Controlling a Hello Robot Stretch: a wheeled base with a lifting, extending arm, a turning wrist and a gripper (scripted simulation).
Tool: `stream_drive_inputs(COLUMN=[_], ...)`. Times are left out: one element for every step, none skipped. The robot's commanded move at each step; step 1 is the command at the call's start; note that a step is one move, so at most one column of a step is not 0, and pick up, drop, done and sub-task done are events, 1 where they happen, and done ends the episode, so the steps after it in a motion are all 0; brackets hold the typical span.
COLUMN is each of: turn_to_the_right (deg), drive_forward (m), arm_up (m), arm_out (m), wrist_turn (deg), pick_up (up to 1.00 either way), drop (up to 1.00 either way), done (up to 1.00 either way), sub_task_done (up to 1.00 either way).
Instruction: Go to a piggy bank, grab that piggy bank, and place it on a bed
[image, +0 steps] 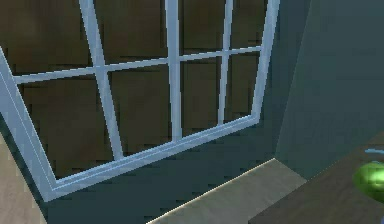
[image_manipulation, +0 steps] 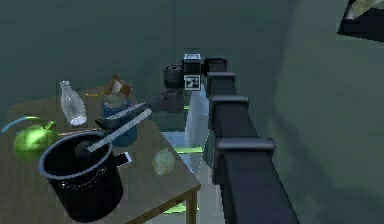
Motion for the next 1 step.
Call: stream_drive_inputs(turn_to_the_right=[0.0], drive_forward=[0.00], arm_up=[0.00], arm_out=[0.00], wrist_turn=[45.0], pick_up=[0.00], drop=[0.00], done=[0.00], sub_task_done=[0.00])
